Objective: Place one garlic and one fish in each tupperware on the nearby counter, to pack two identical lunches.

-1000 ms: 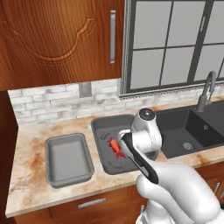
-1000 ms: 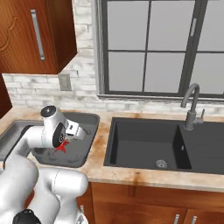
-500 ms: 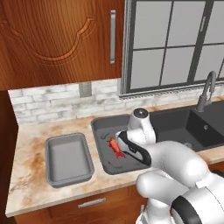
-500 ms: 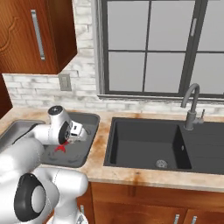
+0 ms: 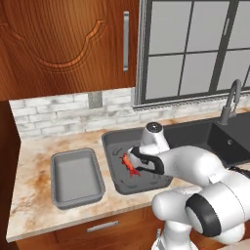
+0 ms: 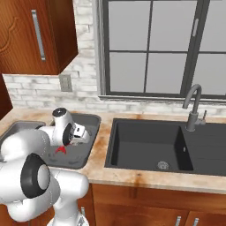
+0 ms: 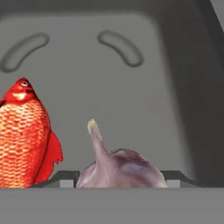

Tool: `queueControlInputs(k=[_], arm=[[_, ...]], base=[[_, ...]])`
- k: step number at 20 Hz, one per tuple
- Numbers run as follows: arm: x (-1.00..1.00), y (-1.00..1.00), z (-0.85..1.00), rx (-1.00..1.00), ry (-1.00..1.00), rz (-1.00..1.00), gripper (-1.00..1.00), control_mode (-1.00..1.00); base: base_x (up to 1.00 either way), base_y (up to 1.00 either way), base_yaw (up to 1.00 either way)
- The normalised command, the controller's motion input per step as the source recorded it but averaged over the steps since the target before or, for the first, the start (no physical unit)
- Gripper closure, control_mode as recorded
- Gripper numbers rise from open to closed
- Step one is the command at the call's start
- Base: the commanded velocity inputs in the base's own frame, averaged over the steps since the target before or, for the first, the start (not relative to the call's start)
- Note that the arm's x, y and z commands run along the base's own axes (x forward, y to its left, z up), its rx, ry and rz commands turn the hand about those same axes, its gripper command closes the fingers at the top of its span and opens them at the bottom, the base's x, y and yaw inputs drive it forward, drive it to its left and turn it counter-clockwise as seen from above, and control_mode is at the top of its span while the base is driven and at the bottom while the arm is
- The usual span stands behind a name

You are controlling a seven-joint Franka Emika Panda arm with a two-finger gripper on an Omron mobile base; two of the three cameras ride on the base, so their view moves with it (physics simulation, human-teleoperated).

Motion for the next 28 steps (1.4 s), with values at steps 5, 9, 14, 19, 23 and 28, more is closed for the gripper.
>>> queueControlInputs(k=[5,9,14,19,23,28], arm=[[0.26,0.01,-0.3,0.0,0.0,0.0,1.0,-1.0],[0.19,0.08,-0.05,0.0,0.0,0.0,-1.0,-1.0],[-0.14,0.01,0.21,0.0,0.0,-0.02,-1.0,-1.0],[-0.25,-0.03,0.68,0.0,-0.02,-0.07,-1.0,-1.0],[-0.5,-0.16,0.76,0.0,-0.01,-0.04,-1.0,-1.0],[-0.55,-0.2,0.72,0.0,-0.02,-0.01,-1.0,-1.0]], base=[[0.0,0.0,0.0],[0.0,0.0,0.0],[0.0,0.0,0.0],[0.0,0.0,0.0],[0.0,0.0,0.0],[0.0,0.0,0.0]])
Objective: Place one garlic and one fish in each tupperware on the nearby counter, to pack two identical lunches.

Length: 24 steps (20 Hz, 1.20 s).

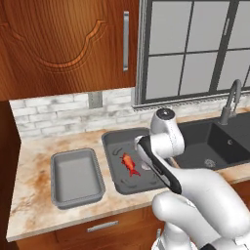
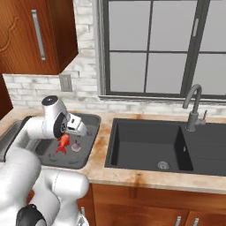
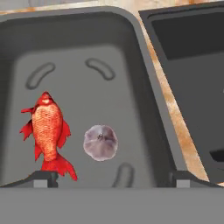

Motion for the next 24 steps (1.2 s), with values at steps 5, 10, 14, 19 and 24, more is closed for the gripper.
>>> queueControlInputs(k=[5,10,14,19,24], arm=[[-0.74,-0.18,0.57,0.0,-0.03,0.0,-1.0,-1.0],[-0.72,-0.02,0.31,0.0,-0.07,0.03,-1.0,-1.0],[-0.37,0.0,0.03,0.0,-0.11,0.02,-1.0,-1.0],[0.0,0.0,0.0,0.0,0.0,0.0,-1.0,1.0],[0.0,0.0,0.0,0.0,0.0,0.0,-1.0,1.0]], base=[[0.0,0.0,0.0],[0.0,0.0,0.0],[0.0,0.0,0.0],[-0.92,0.0,0.11],[-0.99,0.11,0.2]])
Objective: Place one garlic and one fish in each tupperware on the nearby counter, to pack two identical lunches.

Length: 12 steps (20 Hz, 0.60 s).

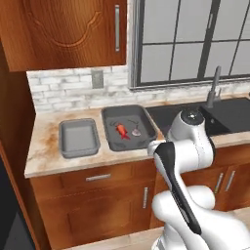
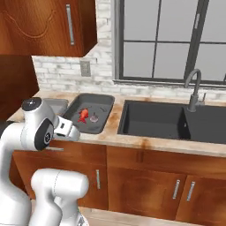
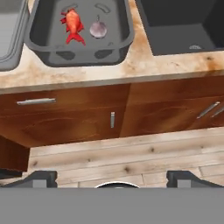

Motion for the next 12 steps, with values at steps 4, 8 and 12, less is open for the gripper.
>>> queueControlInputs(k=[4,8,12], arm=[[0.0,0.0,0.0,0.0,0.0,0.0,-1.0,1.0],[0.0,0.0,0.0,0.0,0.0,0.0,-1.0,1.0],[0.0,0.0,0.0,0.0,0.0,0.0,-1.0,1.0]], base=[[-0.93,0.21,0.23],[-0.79,0.29,0.23],[-0.64,0.38,0.2]])
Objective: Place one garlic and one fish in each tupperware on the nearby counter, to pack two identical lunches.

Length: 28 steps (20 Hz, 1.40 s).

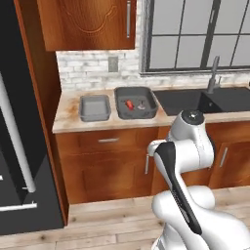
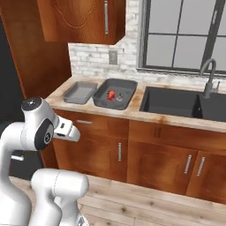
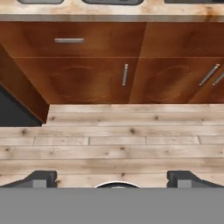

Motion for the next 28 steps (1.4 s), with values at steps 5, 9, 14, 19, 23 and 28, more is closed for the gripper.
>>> queueControlInputs(k=[5,9,14,19,23,28], arm=[[0.0,0.0,0.0,0.0,0.0,0.0,-1.0,1.0],[0.0,0.0,0.0,0.0,0.0,0.0,-1.0,1.0],[0.0,0.0,0.0,0.0,0.0,0.0,-1.0,1.0],[0.0,0.0,0.0,0.0,0.0,0.0,-1.0,1.0],[0.0,0.0,0.0,0.0,0.0,0.0,-1.0,1.0],[0.0,0.0,0.0,0.0,0.0,0.0,-1.0,1.0]], base=[[-0.29,0.58,0.15],[-0.02,0.92,0.1],[-0.25,0.88,0.12],[-0.28,0.83,0.1],[-0.03,0.9,0.0],[0.0,0.99,-0.01]])
